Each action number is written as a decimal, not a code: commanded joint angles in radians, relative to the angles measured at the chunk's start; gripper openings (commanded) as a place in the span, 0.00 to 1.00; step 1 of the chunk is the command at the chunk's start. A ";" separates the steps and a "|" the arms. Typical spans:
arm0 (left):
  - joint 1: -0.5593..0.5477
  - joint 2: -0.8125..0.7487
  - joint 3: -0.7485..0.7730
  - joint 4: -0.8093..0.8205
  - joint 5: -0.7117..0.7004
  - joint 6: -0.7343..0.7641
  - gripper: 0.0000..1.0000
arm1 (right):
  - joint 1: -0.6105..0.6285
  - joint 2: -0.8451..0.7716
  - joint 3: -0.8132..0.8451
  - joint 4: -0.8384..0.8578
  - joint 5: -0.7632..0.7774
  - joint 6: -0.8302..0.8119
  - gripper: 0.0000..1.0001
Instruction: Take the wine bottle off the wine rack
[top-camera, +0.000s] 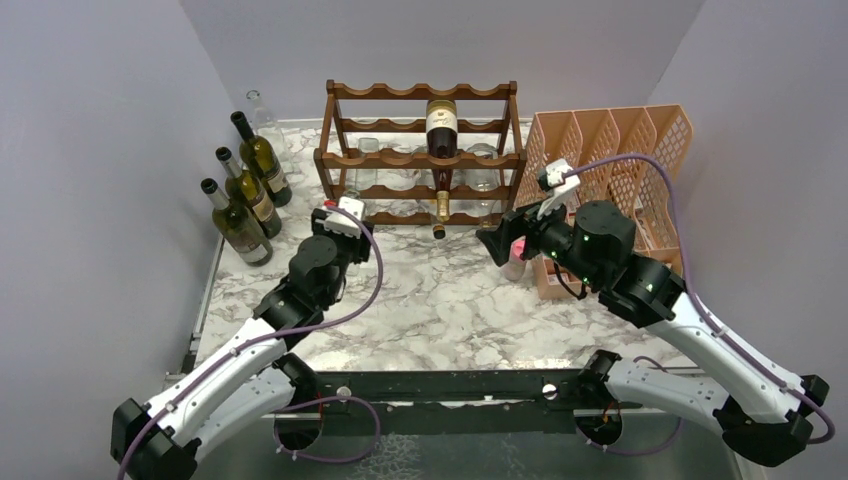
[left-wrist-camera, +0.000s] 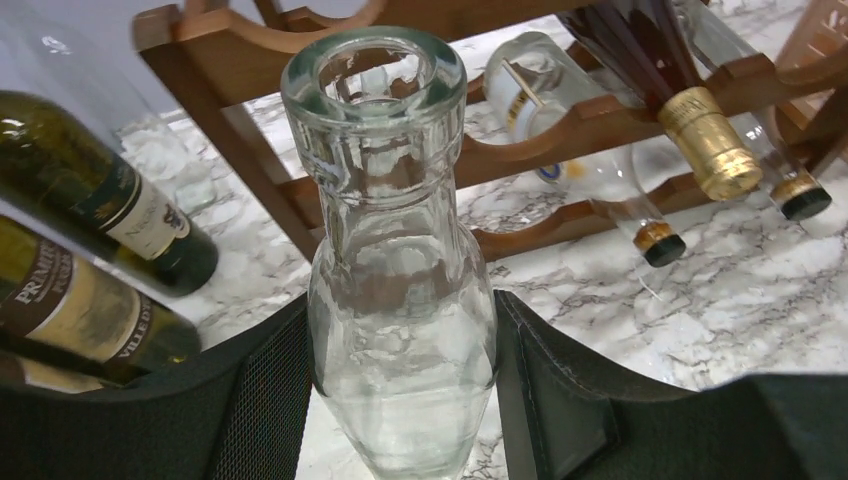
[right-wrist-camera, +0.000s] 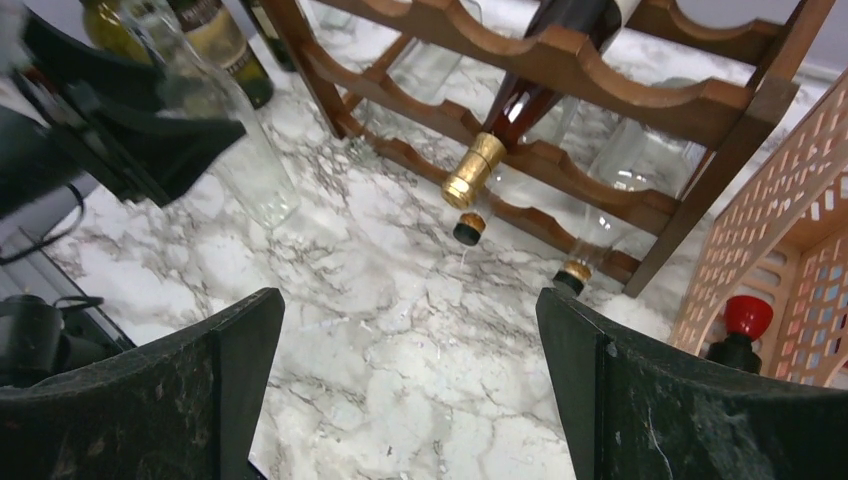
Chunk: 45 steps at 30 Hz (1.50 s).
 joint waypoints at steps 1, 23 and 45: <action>0.079 -0.062 0.024 0.048 -0.057 -0.050 0.07 | 0.003 0.001 -0.019 -0.002 0.031 0.012 0.99; 0.637 -0.275 -0.157 -0.021 -0.322 -0.274 0.04 | 0.002 -0.069 -0.048 0.064 -0.059 -0.034 1.00; 0.793 0.066 -0.149 0.272 -0.645 -0.431 0.00 | 0.003 -0.152 -0.096 0.076 -0.059 -0.034 1.00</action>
